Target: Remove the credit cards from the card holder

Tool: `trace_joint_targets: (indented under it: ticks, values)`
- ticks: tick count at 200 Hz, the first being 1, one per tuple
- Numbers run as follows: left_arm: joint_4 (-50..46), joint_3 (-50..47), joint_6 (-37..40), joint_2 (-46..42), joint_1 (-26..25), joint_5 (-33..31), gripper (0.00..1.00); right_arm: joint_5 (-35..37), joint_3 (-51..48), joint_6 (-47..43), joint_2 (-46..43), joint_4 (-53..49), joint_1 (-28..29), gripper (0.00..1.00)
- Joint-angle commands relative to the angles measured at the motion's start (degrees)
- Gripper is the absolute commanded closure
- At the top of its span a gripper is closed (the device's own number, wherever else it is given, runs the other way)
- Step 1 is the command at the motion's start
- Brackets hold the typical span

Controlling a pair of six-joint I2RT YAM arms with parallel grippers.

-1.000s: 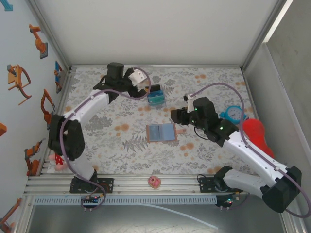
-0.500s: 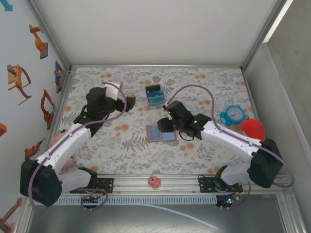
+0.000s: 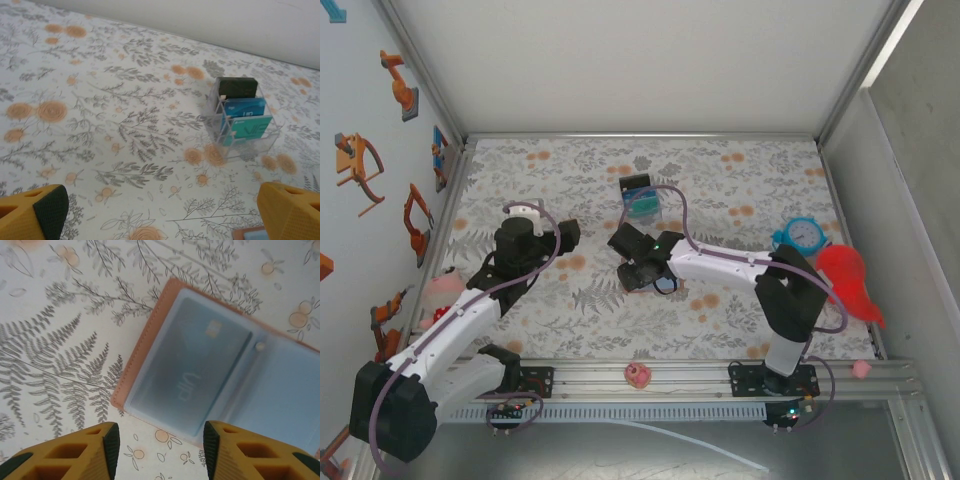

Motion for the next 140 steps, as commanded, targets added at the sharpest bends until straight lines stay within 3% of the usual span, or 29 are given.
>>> trace_joint_targets:
  ticks: [1, 96, 140]
  values:
    - [-0.5, -1.4, -3.3, -0.9, 0.3, -3.0, 0.03, 1.8, 3.2, -0.7, 2.7, -3.4, 0.7, 0.52]
    - [-0.2, -1.7, -2.9, 1.1, 0.2, -4.1, 0.03, 4.2, 6.2, -0.5, 9.4, -3.5, 0.7, 0.38]
    - [-0.1, -1.6, -2.9, 2.0, 0.2, -3.3, 0.03, 3.4, 5.7, 0.6, 10.1, -2.5, 0.1, 0.38]
